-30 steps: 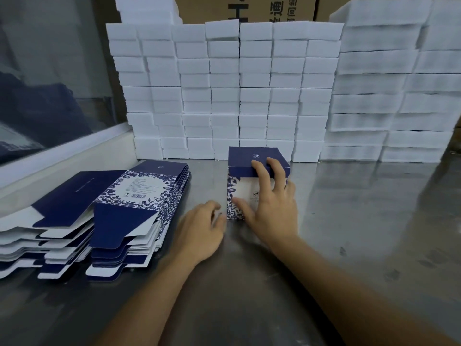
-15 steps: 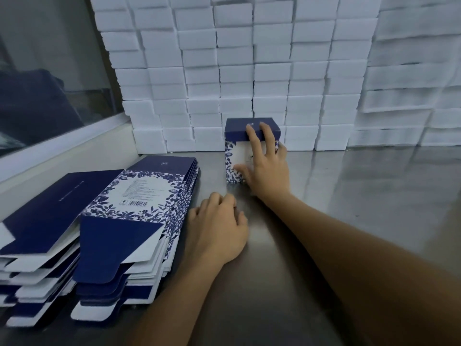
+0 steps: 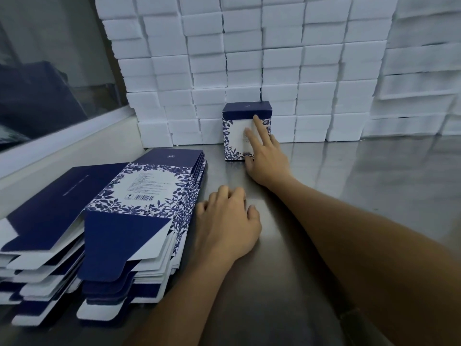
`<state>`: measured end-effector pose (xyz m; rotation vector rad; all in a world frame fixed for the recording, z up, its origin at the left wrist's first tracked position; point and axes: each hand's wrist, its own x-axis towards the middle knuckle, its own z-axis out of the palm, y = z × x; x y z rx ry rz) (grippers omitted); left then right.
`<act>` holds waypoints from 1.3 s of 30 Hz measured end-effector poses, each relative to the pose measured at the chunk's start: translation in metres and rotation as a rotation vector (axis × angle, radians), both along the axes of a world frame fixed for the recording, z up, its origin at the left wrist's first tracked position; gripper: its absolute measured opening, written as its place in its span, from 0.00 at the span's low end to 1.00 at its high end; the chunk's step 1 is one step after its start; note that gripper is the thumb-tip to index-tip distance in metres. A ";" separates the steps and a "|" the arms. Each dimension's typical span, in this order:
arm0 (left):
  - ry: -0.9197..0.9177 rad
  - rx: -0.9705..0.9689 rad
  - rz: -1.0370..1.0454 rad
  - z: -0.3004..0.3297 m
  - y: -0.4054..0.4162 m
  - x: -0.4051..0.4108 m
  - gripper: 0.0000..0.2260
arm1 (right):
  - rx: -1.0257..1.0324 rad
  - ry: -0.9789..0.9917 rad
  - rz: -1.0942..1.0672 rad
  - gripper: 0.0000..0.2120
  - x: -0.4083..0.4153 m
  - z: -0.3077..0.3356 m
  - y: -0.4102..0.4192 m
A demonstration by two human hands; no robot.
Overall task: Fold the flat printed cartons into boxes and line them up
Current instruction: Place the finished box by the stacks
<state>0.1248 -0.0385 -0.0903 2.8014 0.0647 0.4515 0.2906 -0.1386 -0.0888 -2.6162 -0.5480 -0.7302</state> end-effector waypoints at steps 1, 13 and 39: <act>0.000 0.002 0.001 0.000 0.000 0.000 0.11 | -0.014 0.004 -0.003 0.30 0.000 0.000 0.000; -0.002 0.058 -0.025 0.000 -0.001 -0.005 0.12 | -0.017 0.070 -0.040 0.15 -0.028 0.000 -0.004; 0.024 0.022 0.500 0.038 0.074 -0.059 0.26 | 1.124 0.373 0.017 0.09 -0.190 0.001 -0.091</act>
